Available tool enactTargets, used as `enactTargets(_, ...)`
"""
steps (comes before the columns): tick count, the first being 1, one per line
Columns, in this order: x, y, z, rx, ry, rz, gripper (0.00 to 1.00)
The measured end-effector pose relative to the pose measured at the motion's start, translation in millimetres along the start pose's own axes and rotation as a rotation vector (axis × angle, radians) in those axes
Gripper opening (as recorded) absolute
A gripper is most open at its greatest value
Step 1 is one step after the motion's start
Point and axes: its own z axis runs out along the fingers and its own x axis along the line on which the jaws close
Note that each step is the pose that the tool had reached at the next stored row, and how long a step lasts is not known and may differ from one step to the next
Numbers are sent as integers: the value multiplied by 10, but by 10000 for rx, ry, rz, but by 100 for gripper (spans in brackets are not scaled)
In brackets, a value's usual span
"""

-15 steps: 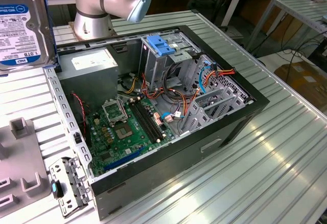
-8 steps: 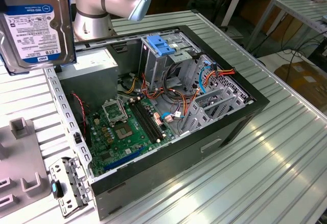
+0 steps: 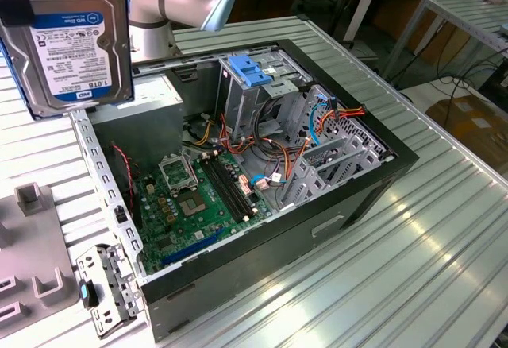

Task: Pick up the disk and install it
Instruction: 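Pick up the disk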

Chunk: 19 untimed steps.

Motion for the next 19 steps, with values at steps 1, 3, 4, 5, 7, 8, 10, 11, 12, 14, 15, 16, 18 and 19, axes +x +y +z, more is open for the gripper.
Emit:
enactTargets(1,4,-23,-1,0,1,0,37)
enactTargets(3,7,-87,-2,0,0,1,37)
enactTargets(4,7,-148,-3,0,1,2,37)
enactTargets(5,7,-193,-4,0,1,2,37)
enactTargets(7,7,-265,-5,0,1,5,37)
enactTargets(8,7,-303,-5,1,0,5,37)
enactTargets(10,7,-367,-6,0,1,6,37)
enactTargets(11,7,-400,-6,0,1,5,37)
enactTargets(12,7,-427,-6,1,0,6,37)
enactTargets(14,7,-482,-7,0,1,7,37)
enactTargets(15,7,-517,-7,1,0,7,37)
enactTargets(16,7,-560,-8,1,0,7,37)
enactTargets(18,7,-634,-9,0,1,9,37)
enactTargets(19,7,-669,-9,1,0,9,37)
